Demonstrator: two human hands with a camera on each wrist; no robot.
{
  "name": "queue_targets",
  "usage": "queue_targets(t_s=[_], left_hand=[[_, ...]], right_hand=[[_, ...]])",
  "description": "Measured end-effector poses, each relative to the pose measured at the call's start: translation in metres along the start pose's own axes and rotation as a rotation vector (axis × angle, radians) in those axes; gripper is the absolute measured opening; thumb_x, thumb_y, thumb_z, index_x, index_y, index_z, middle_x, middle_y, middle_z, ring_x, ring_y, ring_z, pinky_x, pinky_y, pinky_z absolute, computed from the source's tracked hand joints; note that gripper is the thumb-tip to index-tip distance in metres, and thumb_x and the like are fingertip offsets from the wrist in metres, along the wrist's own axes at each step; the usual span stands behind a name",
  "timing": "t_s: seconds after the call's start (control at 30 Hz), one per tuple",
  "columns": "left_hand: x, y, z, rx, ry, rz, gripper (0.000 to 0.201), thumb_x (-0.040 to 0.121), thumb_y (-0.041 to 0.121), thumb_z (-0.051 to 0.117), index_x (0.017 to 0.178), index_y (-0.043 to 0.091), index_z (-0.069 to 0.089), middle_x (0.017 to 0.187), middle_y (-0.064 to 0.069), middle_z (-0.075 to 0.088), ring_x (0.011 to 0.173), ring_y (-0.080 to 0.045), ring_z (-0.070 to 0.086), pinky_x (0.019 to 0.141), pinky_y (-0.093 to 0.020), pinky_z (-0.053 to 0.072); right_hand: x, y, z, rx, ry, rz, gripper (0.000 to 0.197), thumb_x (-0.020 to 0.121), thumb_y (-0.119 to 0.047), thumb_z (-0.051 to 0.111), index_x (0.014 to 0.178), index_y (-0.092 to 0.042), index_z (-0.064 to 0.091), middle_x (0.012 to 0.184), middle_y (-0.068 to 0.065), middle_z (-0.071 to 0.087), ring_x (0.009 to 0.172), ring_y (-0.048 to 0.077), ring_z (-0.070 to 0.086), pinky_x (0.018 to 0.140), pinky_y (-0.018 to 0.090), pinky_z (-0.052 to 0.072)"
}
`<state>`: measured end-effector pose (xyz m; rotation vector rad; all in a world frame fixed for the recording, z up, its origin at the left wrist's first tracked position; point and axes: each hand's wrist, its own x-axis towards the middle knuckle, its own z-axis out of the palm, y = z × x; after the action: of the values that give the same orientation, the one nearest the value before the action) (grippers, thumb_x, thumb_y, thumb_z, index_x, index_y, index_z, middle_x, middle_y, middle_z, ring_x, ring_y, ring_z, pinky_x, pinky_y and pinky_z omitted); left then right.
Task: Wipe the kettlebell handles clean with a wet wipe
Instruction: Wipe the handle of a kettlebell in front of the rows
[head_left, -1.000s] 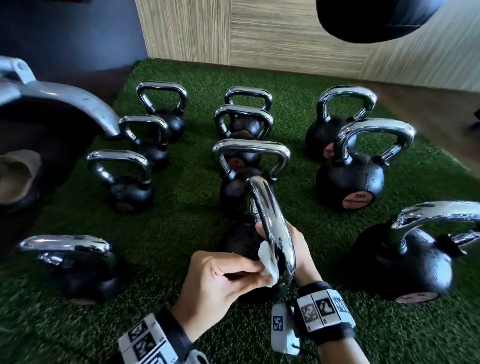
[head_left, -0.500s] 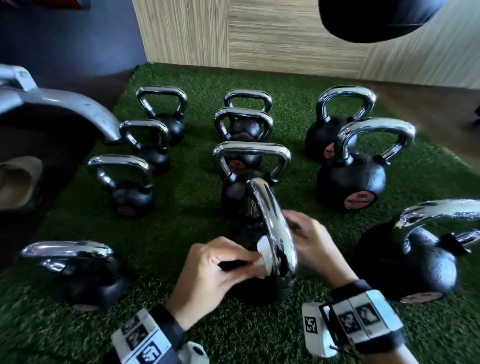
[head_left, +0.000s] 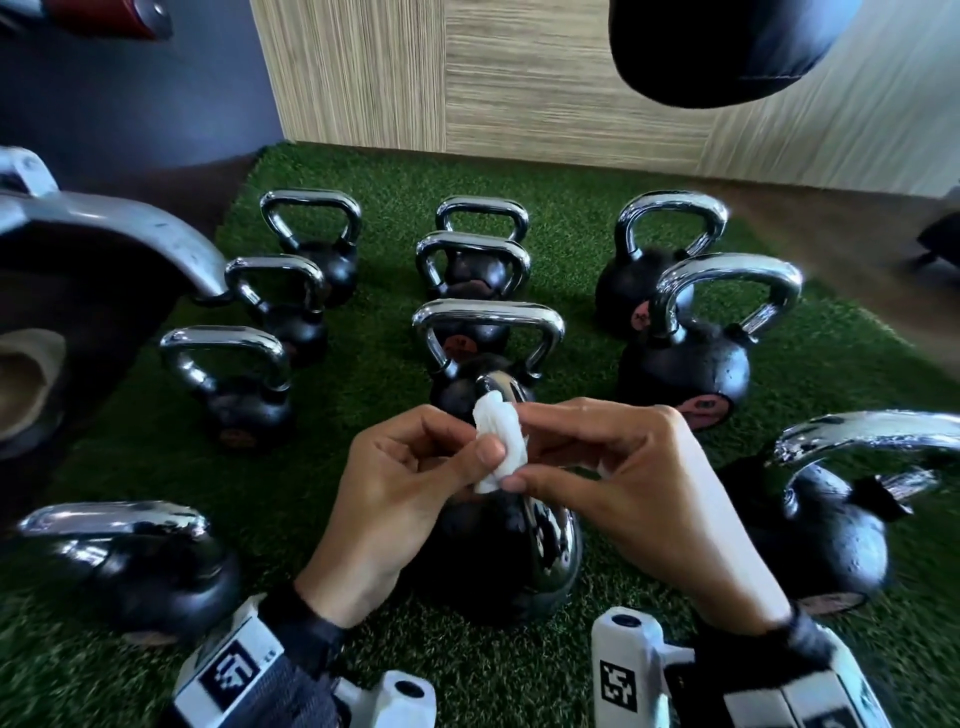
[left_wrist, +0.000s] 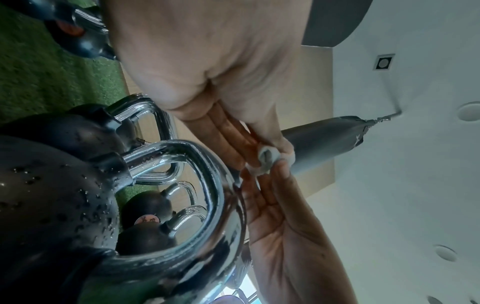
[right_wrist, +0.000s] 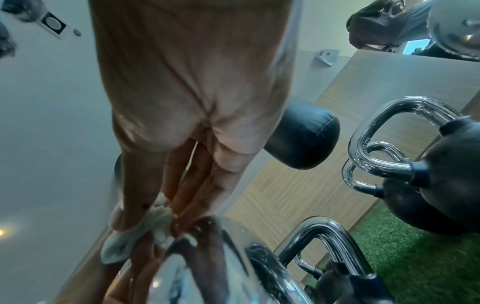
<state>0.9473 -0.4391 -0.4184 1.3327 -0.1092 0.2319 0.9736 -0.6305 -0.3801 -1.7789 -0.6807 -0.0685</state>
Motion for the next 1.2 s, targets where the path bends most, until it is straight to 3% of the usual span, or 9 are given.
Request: queue_targets(t_s=[0.2,0.33,0.43,0.5,0.63,0.77,0.87,0.97,1.2], left_hand=[[-0.001,0.001,-0.002,0.019,0.041,-0.084,0.052,0.086,0.062,0.062,0.090,0.014,0.083,0.086,-0.015,0.076,0.080,-0.022,0.073,0.079,-0.035,0.061],[-0.008,-0.024,-0.019,0.436,0.089,0.048,0.029,0.093,0.048,0.059,0.106,0.028,0.077,0.099,0.007,0.076,0.098,-0.006,0.070,0.087,-0.025,0.055],[-0.018,-0.056,-0.029,0.688,0.038,-0.129,0.069,0.079,0.064,0.059,0.142,0.037,0.055,0.143,0.024,0.055,0.130,0.009,0.049,0.110,-0.025,0.041],[-0.022,-0.069,-0.023,0.639,0.007,-0.311,0.095,0.069,0.077,0.059,0.154,0.038,0.039,0.153,0.021,0.044,0.134,0.010,0.042,0.114,-0.024,0.032],[-0.014,-0.093,-0.004,0.533,0.031,-0.374,0.073,0.062,0.071,0.078,0.127,0.070,0.045,0.136,0.017,0.063,0.122,0.002,0.061,0.107,-0.030,0.048],[0.001,-0.113,0.008,0.603,0.249,-0.419,0.103,0.048,0.067,0.083,0.141,0.037,0.050,0.137,0.009,0.060,0.124,-0.010,0.059,0.109,-0.040,0.049],[0.010,-0.115,0.015,0.663,0.292,-0.408,0.075,0.056,0.058,0.092,0.122,0.044,0.060,0.120,0.017,0.065,0.112,-0.008,0.063,0.099,-0.030,0.051],[0.012,-0.119,0.014,0.679,0.296,-0.419,0.075,0.057,0.058,0.093,0.124,0.047,0.061,0.119,0.018,0.065,0.108,-0.006,0.060,0.091,-0.023,0.046],[0.020,-0.133,0.001,0.706,0.252,-0.369,0.084,0.049,0.062,0.094,0.125,0.047,0.063,0.116,0.019,0.071,0.109,-0.006,0.067,0.100,-0.035,0.055]], right_hand=[[-0.002,-0.005,0.004,-0.016,0.109,-0.012,0.026,0.077,-0.011,0.088,0.101,-0.019,0.082,0.086,-0.004,0.080,0.077,0.011,0.077,0.071,0.029,0.062],[-0.001,0.006,-0.006,0.085,0.310,0.034,0.019,0.080,-0.010,0.085,0.097,-0.016,0.082,0.081,0.003,0.080,0.076,0.029,0.077,0.074,0.047,0.064],[-0.006,0.025,-0.018,0.132,0.412,0.091,0.021,0.080,-0.005,0.084,0.100,-0.013,0.081,0.083,0.011,0.079,0.078,0.043,0.073,0.080,0.055,0.060],[-0.011,0.034,-0.021,0.128,0.436,0.140,0.021,0.080,-0.006,0.084,0.099,-0.013,0.081,0.082,0.012,0.079,0.075,0.040,0.073,0.079,0.051,0.060],[-0.019,0.049,-0.019,0.110,0.408,0.215,0.021,0.078,-0.008,0.085,0.098,-0.015,0.081,0.078,0.010,0.078,0.067,0.024,0.073,0.075,0.047,0.060],[-0.024,0.060,-0.018,0.103,0.396,0.247,0.021,0.079,-0.007,0.085,0.098,-0.016,0.080,0.078,0.010,0.078,0.067,0.025,0.074,0.074,0.044,0.060],[-0.029,0.068,-0.020,0.105,0.401,0.269,0.021,0.080,-0.005,0.084,0.097,-0.016,0.080,0.079,0.010,0.078,0.068,0.028,0.074,0.075,0.045,0.060],[-0.032,0.076,-0.023,0.112,0.415,0.292,0.021,0.080,-0.006,0.084,0.098,-0.017,0.080,0.080,0.011,0.078,0.074,0.039,0.073,0.079,0.053,0.060],[-0.028,0.093,-0.020,0.159,0.459,0.344,0.022,0.078,-0.006,0.085,0.098,-0.013,0.079,0.079,0.011,0.078,0.068,0.025,0.074,0.077,0.044,0.061]])
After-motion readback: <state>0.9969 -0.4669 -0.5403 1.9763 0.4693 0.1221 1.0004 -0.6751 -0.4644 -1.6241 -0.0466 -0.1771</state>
